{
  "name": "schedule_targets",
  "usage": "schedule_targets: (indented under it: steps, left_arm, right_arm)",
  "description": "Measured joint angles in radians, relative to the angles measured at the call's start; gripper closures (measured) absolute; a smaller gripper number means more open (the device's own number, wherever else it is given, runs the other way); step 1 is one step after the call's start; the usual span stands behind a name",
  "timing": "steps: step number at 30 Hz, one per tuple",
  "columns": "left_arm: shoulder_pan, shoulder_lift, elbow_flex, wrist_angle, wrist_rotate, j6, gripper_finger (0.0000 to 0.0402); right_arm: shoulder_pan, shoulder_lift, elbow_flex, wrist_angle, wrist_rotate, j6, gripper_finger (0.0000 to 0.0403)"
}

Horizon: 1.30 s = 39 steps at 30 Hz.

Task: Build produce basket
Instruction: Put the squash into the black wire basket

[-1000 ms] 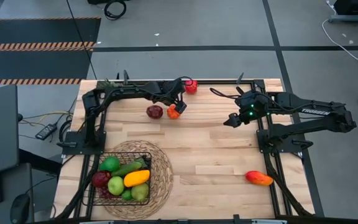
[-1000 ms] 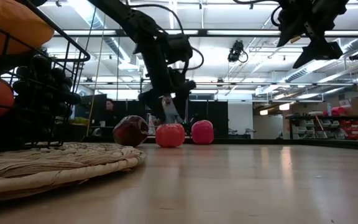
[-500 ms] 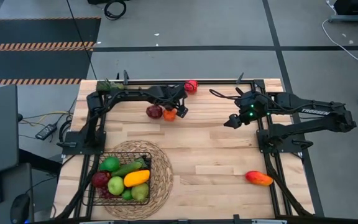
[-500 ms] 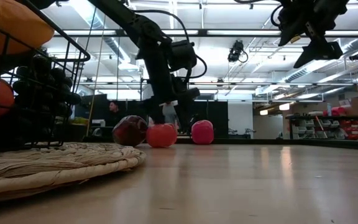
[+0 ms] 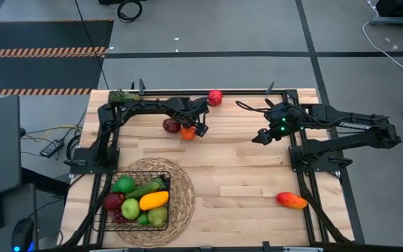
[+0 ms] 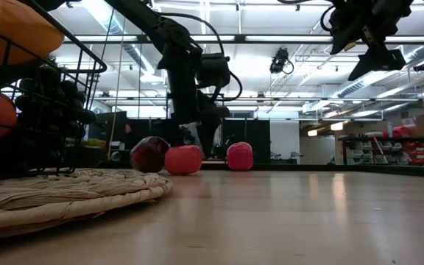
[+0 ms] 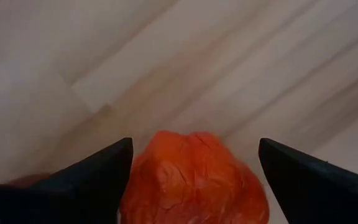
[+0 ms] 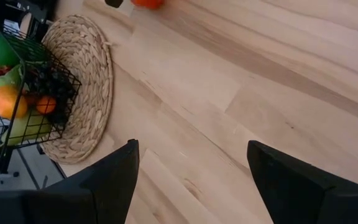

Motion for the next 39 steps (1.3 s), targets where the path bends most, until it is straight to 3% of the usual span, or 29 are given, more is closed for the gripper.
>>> schedule_targets:
  steps: [17, 22, 31, 39]
  left_arm:
    - [-0.055, 0.000, 0.000, -0.101, 0.088, -0.016, 0.0052]
    - [-0.070, 0.000, 0.000, -0.145, 0.113, -0.016, 0.0100]
    - [-0.087, 0.000, 0.000, -0.181, 0.196, -0.020, 0.0221]
    - [-0.090, -0.016, 0.000, -0.207, 0.227, -0.029, 0.0220]
  right_arm:
    - [0.000, 0.000, 0.000, 0.000, 0.026, -0.048, 0.0102]
    - [0.000, 0.000, 0.000, 0.000, 0.029, -0.078, 0.0102]
    - [0.000, 0.000, 0.000, 0.000, 0.027, -0.129, 0.0102]
    - [0.000, 0.000, 0.000, 0.000, 0.027, -0.173, 0.0102]
